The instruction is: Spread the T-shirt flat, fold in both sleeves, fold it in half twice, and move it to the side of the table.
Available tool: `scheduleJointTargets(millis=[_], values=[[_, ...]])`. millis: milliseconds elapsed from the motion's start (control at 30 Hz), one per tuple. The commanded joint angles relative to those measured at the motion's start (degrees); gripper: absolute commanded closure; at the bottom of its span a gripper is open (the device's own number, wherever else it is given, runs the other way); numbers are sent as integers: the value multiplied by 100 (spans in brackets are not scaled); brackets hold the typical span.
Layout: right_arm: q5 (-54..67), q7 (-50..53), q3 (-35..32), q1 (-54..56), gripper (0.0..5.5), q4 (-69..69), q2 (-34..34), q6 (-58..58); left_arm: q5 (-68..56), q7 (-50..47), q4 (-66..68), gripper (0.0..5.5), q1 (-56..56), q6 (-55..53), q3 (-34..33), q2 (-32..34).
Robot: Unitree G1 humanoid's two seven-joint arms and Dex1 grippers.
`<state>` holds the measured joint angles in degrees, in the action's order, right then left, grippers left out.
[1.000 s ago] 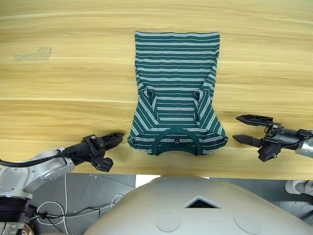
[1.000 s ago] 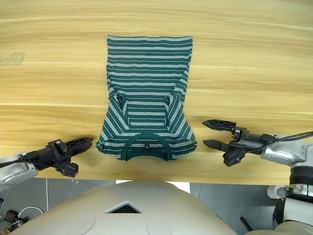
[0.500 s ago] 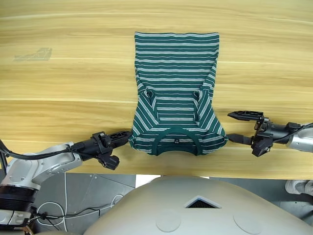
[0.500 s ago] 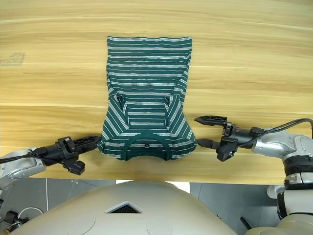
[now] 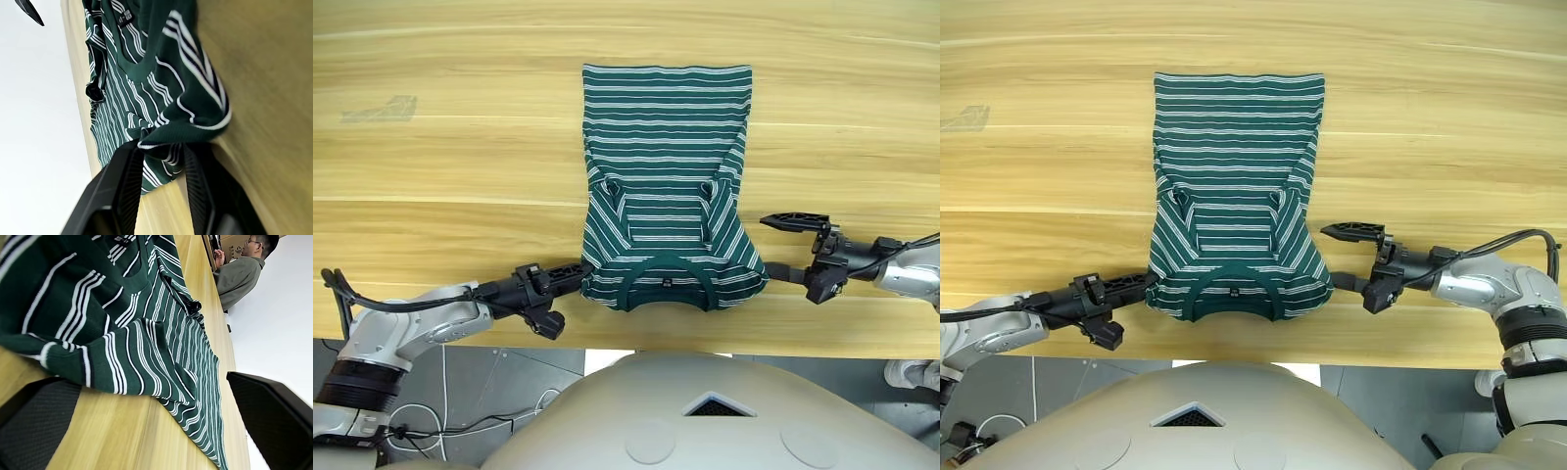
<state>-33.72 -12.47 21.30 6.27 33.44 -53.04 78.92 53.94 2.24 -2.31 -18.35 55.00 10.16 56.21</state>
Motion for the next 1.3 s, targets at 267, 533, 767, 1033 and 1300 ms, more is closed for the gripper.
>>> scheduleJointTargets(millis=[267, 533, 767, 1033, 1300], values=[[553, -891, 573, -518, 41, -375, -183, -714, -23, -125, 144, 550, -73, -105, 81, -3], [882, -1250, 633, -618, 228, -609, -232, -972, -78, -152, 156, 550, -103, -181, 123, -38], [1049, -1393, 653, -756, 375, -846, -152, -1109, -25, -237, 187, 550, -114, -170, 135, -6], [1174, -1471, 571, -840, 524, -1150, -31, -1376, -16, -265, 270, 550, -101, -267, 130, 12], [3996, -3115, 657, -1213, 549, -2873, -419, -4072, -2461, 1473, -532, 550, -655, -1680, -465, 463]])
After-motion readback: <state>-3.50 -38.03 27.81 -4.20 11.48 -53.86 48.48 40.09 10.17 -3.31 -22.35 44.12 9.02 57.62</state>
